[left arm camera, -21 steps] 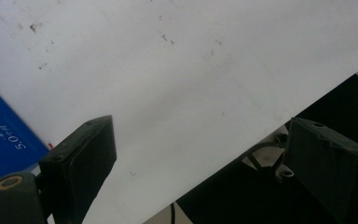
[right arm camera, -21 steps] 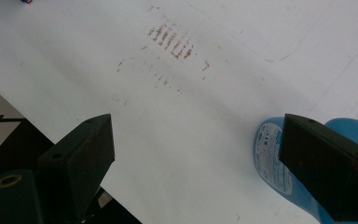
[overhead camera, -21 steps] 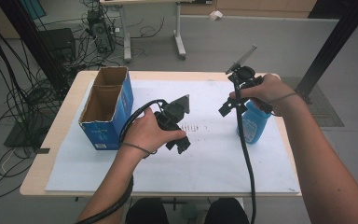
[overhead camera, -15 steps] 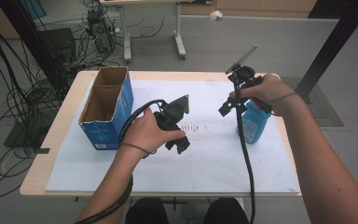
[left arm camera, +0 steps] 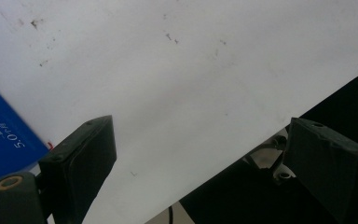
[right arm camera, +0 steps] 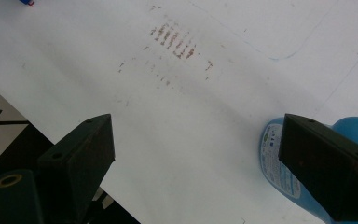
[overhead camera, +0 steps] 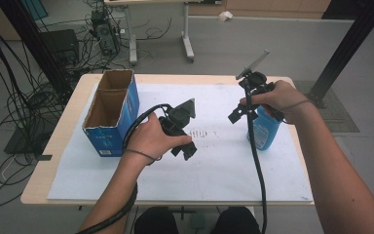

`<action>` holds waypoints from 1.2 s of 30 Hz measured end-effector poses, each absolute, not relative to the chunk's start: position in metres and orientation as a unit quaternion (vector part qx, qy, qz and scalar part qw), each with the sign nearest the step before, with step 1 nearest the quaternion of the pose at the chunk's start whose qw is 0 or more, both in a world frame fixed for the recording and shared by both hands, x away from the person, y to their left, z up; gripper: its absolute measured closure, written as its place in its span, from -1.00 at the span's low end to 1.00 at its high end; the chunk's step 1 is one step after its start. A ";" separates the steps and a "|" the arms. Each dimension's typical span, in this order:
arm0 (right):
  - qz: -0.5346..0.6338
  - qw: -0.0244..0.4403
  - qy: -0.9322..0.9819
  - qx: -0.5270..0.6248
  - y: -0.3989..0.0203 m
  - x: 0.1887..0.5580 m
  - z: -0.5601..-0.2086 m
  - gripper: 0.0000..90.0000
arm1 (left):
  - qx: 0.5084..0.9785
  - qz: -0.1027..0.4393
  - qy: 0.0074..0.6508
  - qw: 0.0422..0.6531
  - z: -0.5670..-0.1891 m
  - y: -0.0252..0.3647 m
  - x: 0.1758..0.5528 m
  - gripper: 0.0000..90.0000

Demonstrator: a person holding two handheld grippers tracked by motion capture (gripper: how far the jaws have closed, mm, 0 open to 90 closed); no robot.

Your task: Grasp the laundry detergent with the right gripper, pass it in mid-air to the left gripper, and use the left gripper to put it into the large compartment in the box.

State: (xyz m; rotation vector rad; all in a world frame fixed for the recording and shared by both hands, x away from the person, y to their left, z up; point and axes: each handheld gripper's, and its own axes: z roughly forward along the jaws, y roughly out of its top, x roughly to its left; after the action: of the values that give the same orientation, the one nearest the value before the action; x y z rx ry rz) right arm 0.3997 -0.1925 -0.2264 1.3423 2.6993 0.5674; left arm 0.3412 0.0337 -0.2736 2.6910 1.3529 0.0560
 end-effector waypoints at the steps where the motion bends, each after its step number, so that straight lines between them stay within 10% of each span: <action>1: 0.186 0.035 0.879 0.437 -0.193 0.400 -0.227 -0.76 | 0.892 0.019 0.448 0.064 -0.274 0.034 0.342 -0.79; 36: 0.224 0.035 0.869 0.440 -0.221 0.372 -0.264 -0.76 | 0.887 0.017 0.456 0.064 -0.277 0.032 0.356 -0.79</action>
State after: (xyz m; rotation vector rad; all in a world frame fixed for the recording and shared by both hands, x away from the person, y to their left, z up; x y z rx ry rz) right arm 0.3721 -0.2210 -0.2642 1.3523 2.6699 0.6892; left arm 0.3555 0.0319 -0.2765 2.6801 1.3785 0.0521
